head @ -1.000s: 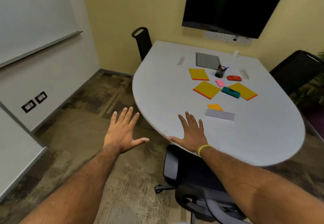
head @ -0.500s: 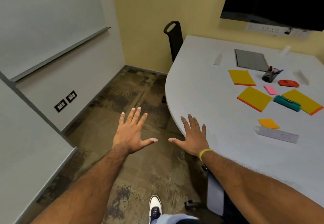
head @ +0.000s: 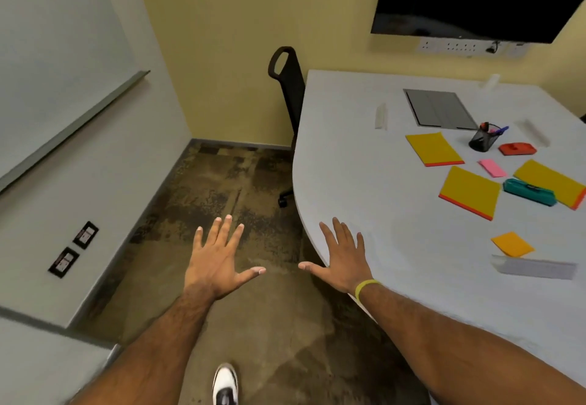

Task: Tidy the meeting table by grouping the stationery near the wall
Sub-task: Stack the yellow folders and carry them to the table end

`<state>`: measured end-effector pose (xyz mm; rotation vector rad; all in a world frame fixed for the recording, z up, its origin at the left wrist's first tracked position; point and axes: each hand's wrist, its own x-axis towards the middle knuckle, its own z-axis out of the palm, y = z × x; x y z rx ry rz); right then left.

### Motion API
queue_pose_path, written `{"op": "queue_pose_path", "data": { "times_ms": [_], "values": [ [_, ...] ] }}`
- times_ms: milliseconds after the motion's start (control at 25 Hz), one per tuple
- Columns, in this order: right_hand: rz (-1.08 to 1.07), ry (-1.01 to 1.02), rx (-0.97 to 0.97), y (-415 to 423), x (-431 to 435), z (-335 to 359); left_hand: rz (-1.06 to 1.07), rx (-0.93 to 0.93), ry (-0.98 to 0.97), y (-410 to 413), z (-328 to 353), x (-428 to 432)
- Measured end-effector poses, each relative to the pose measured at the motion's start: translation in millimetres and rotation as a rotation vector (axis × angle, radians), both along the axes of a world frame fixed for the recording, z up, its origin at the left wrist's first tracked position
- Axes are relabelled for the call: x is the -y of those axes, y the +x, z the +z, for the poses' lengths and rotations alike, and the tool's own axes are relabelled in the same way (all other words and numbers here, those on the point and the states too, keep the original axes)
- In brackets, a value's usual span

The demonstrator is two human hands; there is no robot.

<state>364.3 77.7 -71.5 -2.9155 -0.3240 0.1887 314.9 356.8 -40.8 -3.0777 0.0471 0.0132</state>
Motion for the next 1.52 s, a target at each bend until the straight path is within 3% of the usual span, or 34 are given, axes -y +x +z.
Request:
{"op": "queue_pose_path", "data": {
  "times_ms": [360,560,1240,1520],
  "values": [
    [-0.321,0.048,-0.047,98.3,-79.4,-12.2,-0.317,-0.044,0.008,198.6,-13.6,-94.3],
    [-0.499,0.094,-0.071,143.1,-92.9,-15.0,-0.507,-0.106,0.054,292.9,-14.5,-85.0],
    [-0.903,0.188,-0.154,340.2,42.4,-45.0,-0.861,-0.179,0.085,601.3,-25.0,125.6],
    [-1.161,0.19,-0.136,391.5,113.8,-52.9,-1.175,-0.249,-0.015,675.8,-62.4,267.5]
  ]
}}
